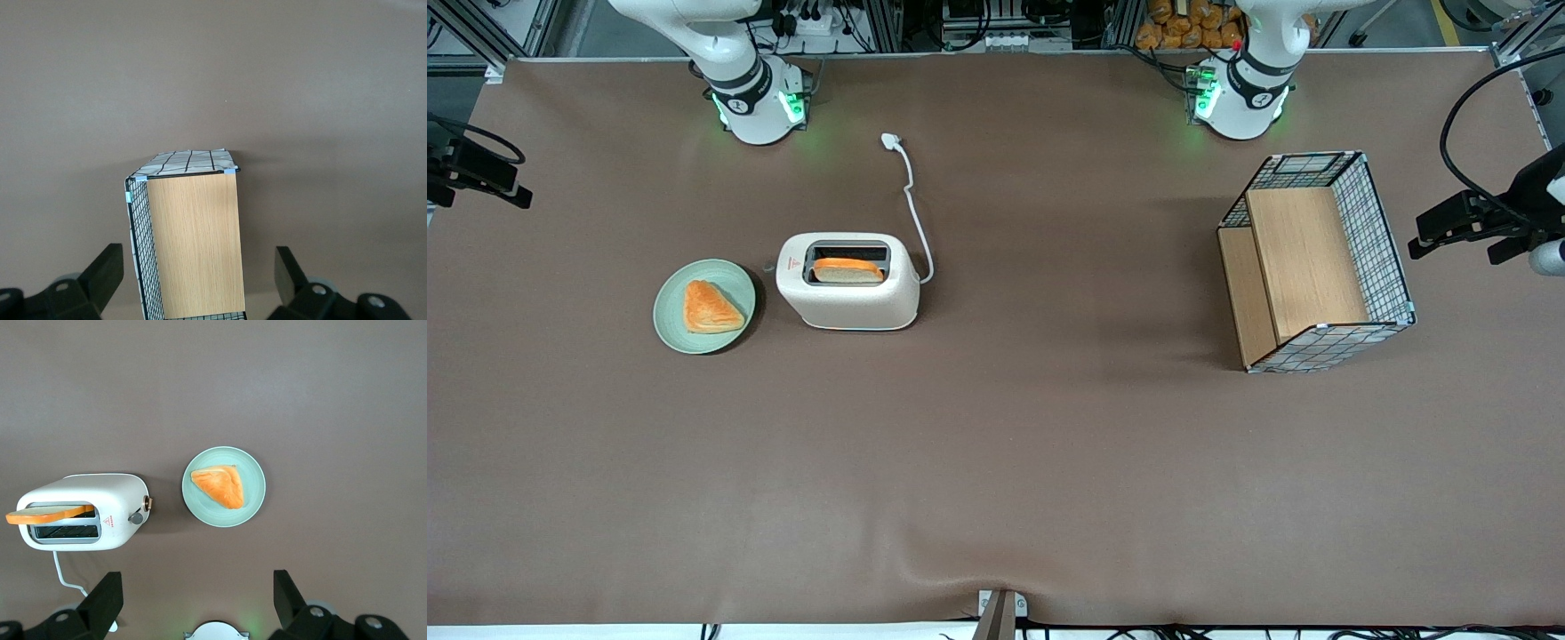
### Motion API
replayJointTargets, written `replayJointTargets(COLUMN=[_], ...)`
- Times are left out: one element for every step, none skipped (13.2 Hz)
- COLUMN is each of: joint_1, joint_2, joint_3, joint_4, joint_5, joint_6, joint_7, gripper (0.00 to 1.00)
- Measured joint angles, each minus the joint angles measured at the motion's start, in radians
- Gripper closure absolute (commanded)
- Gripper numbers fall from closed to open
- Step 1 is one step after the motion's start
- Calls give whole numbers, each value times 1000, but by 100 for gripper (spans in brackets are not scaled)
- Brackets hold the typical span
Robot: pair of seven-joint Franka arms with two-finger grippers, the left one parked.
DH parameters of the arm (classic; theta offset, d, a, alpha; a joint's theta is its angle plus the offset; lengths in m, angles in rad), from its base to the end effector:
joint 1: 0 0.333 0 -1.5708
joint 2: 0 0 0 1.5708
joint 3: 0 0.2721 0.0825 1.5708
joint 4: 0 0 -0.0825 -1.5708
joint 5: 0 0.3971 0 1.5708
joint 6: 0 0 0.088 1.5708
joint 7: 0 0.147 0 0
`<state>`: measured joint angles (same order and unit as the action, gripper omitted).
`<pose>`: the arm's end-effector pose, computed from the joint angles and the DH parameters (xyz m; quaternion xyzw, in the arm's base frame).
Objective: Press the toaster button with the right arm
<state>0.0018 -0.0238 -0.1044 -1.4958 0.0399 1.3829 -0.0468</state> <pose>0.5354 -0.0493 0.5741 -0.9985 0.0249 0.0429 0.0243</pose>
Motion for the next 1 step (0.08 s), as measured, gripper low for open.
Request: replayJointTargets(joint_1=[0], joint_2=[0], joint_3=[1], joint_4=[0], joint_5=[0], joint_6=[0], joint_7=[0], gripper=[0])
